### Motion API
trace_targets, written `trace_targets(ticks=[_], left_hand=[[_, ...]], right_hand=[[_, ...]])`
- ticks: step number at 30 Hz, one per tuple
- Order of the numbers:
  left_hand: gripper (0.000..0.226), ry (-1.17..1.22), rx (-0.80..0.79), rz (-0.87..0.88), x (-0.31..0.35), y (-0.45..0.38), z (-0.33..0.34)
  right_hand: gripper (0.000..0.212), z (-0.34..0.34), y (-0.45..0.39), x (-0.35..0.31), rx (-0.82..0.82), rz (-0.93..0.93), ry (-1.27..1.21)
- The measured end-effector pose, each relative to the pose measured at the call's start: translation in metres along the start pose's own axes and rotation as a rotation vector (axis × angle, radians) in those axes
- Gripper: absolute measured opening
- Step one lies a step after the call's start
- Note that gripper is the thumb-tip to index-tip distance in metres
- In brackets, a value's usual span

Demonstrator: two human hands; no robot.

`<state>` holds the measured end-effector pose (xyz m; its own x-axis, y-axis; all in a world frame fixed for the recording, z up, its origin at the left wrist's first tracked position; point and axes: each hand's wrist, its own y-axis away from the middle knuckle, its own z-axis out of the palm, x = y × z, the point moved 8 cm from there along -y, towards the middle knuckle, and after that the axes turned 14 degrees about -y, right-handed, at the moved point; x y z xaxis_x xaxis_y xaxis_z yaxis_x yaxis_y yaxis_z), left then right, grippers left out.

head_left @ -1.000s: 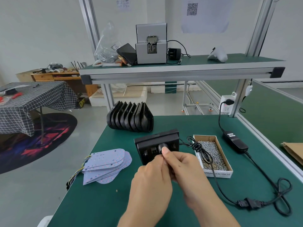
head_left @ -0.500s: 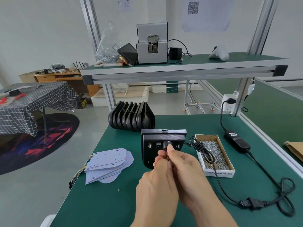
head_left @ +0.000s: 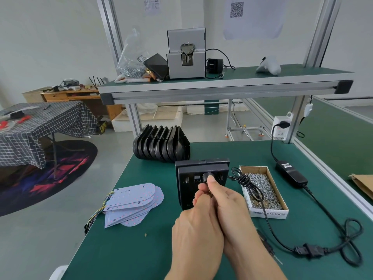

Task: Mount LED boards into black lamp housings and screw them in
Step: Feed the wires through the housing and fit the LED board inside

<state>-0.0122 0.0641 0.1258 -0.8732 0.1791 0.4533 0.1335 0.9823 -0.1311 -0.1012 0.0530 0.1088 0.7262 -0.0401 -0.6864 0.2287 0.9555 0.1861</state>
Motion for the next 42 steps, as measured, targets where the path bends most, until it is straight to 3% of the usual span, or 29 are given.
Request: trace_targets(ticks=[8,10,13,15,17,18,20,23,26,30,42], left_hand=[[0.020,0.027,0.096,0.051,-0.002,-0.007,-0.001],[0.028,0.136,0.115,0.087,-0.003,-0.012,-0.006],[0.043,0.504,0.088,0.081,-0.016,-0.026,-0.017],[0.042,0.692,0.041,0.073,-0.025,-0.036,-0.024],[0.039,0.740,0.002,0.130,-0.025,-0.040,-0.029],[0.036,0.743,-0.020,0.157,-0.023,-0.039,-0.030],[0.037,0.760,-0.059,0.207,-0.017,-0.036,-0.030],[0.037,0.911,-0.083,0.221,-0.015,-0.032,-0.031],[0.035,1.127,-0.145,0.215,-0.017,-0.032,-0.029],[0.040,1.157,-0.160,0.221,-0.021,-0.036,-0.030],[0.056,0.690,-0.125,0.285,-0.024,-0.034,-0.022]], right_hand=[[0.039,-0.003,-0.011,0.002,-0.015,-0.054,0.017],[0.045,-0.001,-0.012,-0.008,-0.050,-0.127,0.161],[0.055,0.000,-0.006,-0.022,-0.176,-0.217,0.451],[0.052,-0.015,0.005,-0.044,-0.159,-0.421,0.562],[0.045,-0.038,0.019,-0.071,-0.047,-0.712,0.550],[0.037,-0.046,0.019,-0.077,-0.023,-0.770,0.519],[0.034,-0.041,0.001,-0.066,-0.178,-0.645,0.459],[0.067,-0.024,-0.016,-0.020,-0.470,-0.242,0.321],[0.056,-0.017,-0.015,0.003,-0.627,-0.120,0.259],[0.065,-0.010,-0.012,0.002,-0.679,-0.166,0.165],[0.080,0.005,0.013,-0.024,-0.594,-0.354,0.634]])
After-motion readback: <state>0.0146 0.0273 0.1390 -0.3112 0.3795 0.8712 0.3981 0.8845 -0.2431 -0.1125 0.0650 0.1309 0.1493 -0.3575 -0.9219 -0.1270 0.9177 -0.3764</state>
